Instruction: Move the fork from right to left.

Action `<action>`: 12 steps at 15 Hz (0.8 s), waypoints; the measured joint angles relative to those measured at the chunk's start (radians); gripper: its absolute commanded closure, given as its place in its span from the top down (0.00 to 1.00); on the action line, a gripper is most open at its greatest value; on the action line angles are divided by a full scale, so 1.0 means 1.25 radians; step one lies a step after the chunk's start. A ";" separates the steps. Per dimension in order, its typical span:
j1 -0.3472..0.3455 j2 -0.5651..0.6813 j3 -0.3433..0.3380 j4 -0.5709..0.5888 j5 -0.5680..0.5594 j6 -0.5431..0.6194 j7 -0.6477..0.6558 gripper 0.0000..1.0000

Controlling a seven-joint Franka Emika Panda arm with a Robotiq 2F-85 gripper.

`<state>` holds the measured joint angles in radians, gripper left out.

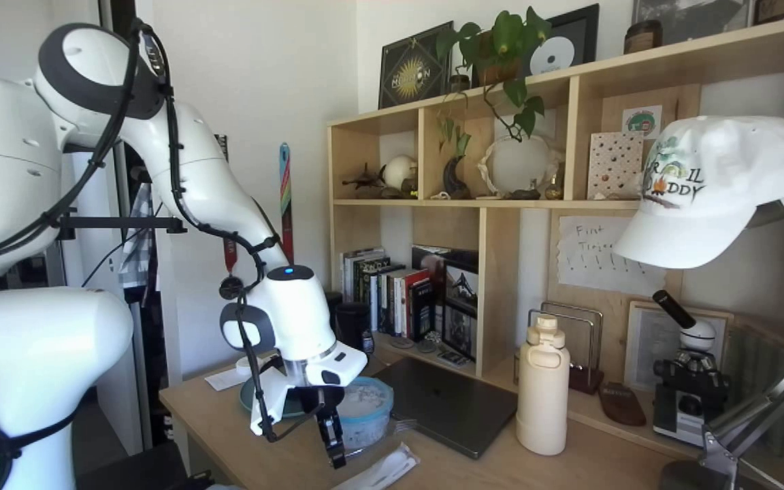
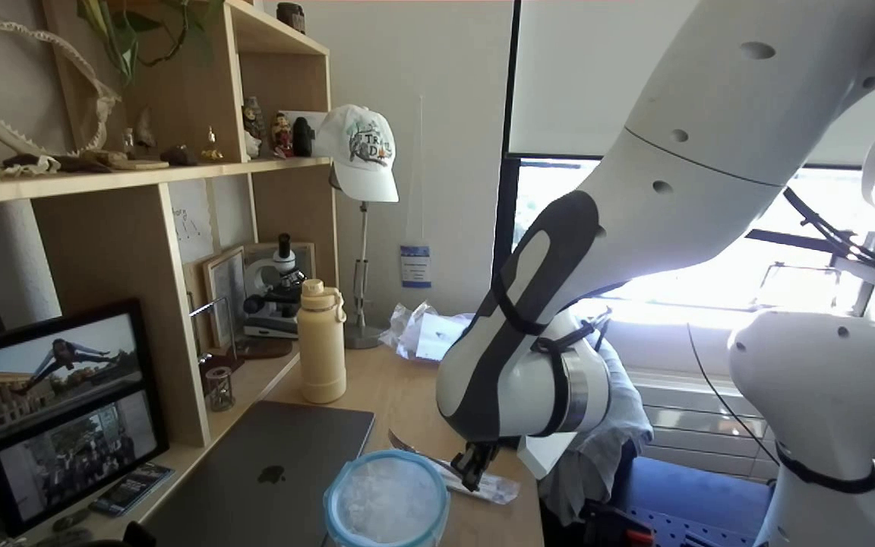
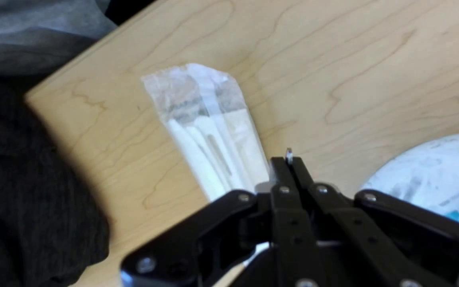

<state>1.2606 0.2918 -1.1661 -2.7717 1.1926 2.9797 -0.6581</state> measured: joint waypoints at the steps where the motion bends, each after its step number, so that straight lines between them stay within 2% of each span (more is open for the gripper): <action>1: 0.027 0.006 -0.026 0.000 0.007 0.000 0.000 0.04; 7: 0.223 0.071 -0.215 0.000 0.017 -0.019 0.000 0.04; 10: 0.352 0.128 -0.334 0.000 0.014 -0.078 -0.002 0.04; 12: 0.448 0.179 -0.426 0.000 -0.001 -0.151 -0.002 0.03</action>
<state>1.8209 0.5157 -1.6982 -2.7711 1.1912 2.7908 -0.6600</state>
